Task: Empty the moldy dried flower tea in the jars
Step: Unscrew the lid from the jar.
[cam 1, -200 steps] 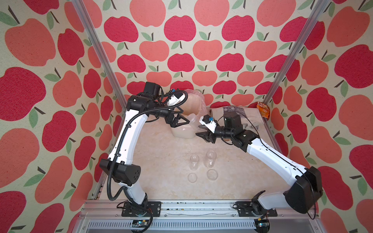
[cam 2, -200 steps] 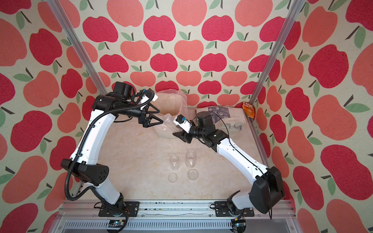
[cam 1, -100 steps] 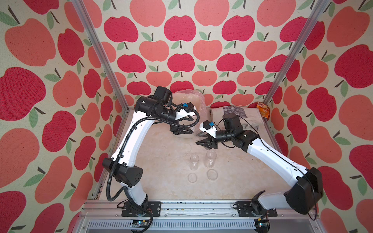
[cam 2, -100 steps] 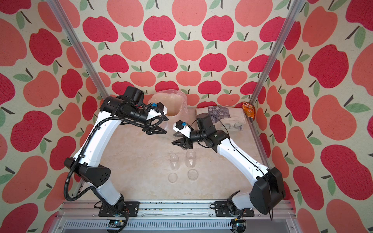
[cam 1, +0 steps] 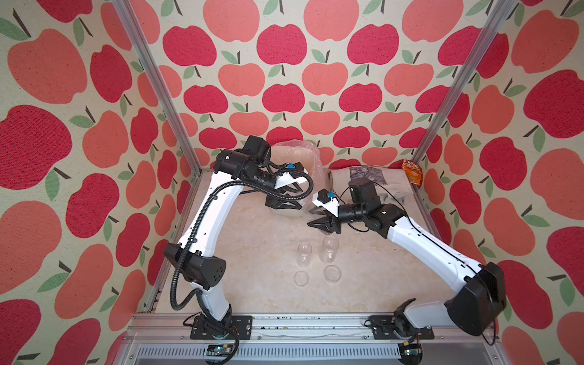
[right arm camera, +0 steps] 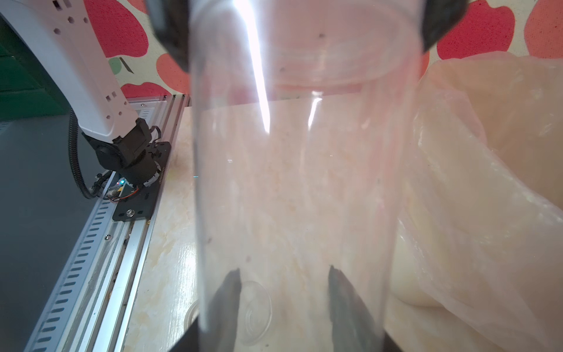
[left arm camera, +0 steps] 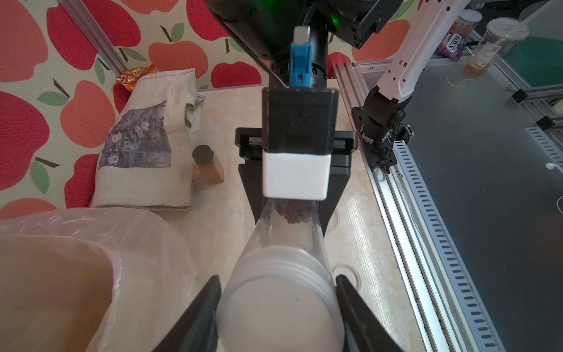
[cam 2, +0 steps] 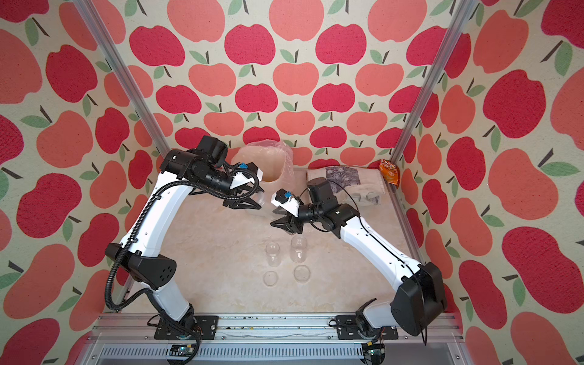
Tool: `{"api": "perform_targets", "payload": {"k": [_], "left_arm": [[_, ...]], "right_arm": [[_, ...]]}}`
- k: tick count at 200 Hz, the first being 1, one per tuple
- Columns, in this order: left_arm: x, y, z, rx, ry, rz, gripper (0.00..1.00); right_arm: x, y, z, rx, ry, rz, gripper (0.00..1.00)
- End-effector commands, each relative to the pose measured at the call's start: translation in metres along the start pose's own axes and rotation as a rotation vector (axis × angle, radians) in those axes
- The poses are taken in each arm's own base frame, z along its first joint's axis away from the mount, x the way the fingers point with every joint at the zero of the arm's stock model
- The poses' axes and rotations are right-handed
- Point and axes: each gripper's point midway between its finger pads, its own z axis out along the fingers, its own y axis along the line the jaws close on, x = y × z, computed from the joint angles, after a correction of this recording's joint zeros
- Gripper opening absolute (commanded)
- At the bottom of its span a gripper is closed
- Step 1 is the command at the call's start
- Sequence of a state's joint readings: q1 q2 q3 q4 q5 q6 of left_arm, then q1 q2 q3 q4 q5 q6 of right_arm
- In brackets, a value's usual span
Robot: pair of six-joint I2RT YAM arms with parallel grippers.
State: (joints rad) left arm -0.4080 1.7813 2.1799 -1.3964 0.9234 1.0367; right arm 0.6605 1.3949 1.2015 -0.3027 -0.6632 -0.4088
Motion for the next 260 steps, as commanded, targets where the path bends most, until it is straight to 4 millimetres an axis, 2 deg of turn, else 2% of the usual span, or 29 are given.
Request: {"api": "perform_targets", "payload": {"k": [1, 36, 49, 68, 91, 111, 121, 131, 149, 158, 196, 219, 232, 260], "left_arm": [[-0.003, 0.026, 0.001, -0.073, -0.01, -0.238, 0.25], [-0.004, 0.068, 0.007, -0.218, 0.02, -0.701, 0.11], [-0.004, 0.08, 0.009, -0.28, 0.025, -0.892, 0.13], [0.005, 0.096, 0.016, -0.346, -0.004, -1.145, 0.13], [0.007, 0.103, 0.023, -0.339, -0.025, -1.231, 0.18], [0.009, 0.107, 0.025, -0.348, -0.021, -1.219, 0.25], [0.007, 0.108, 0.024, -0.351, -0.023, -1.192, 0.34], [0.006, 0.109, 0.021, -0.37, -0.025, -1.155, 0.4], [0.0, 0.11, 0.012, -0.417, -0.024, -1.047, 0.66], [-0.005, 0.11, 0.005, -0.436, -0.028, -0.973, 0.76], [-0.031, 0.101, -0.026, -0.488, -0.077, -0.641, 0.99], [-0.047, 0.084, -0.041, -0.438, -0.171, -0.486, 1.0], [-0.055, 0.068, -0.047, -0.383, -0.224, -0.388, 1.0], [-0.048, 0.033, -0.041, -0.312, -0.219, -0.171, 1.0]], "right_arm": [[-0.015, -0.034, -0.011, 0.214, -0.012, -0.116, 0.13], [-0.02, -0.071, -0.023, 0.476, -0.012, -0.211, 0.08], [-0.022, -0.079, -0.025, 0.543, -0.009, -0.246, 0.06], [-0.025, -0.086, -0.025, 0.614, -0.013, -0.289, 0.05], [-0.025, -0.089, -0.022, 0.637, -0.004, -0.307, 0.05], [-0.025, -0.085, -0.02, 0.617, -0.017, -0.292, 0.05], [-0.025, -0.081, -0.019, 0.6, -0.023, -0.285, 0.05], [-0.026, -0.078, -0.019, 0.583, -0.03, -0.274, 0.05], [-0.026, -0.069, -0.018, 0.533, -0.044, -0.252, 0.05], [-0.025, -0.062, -0.017, 0.492, -0.05, -0.231, 0.05], [-0.023, -0.041, -0.026, 0.298, -0.129, -0.083, 0.05], [-0.021, -0.03, -0.031, 0.201, -0.141, -0.029, 0.05], [-0.02, -0.026, -0.032, 0.154, -0.153, 0.003, 0.05], [-0.02, -0.021, -0.033, 0.059, -0.177, 0.072, 0.05]]}}
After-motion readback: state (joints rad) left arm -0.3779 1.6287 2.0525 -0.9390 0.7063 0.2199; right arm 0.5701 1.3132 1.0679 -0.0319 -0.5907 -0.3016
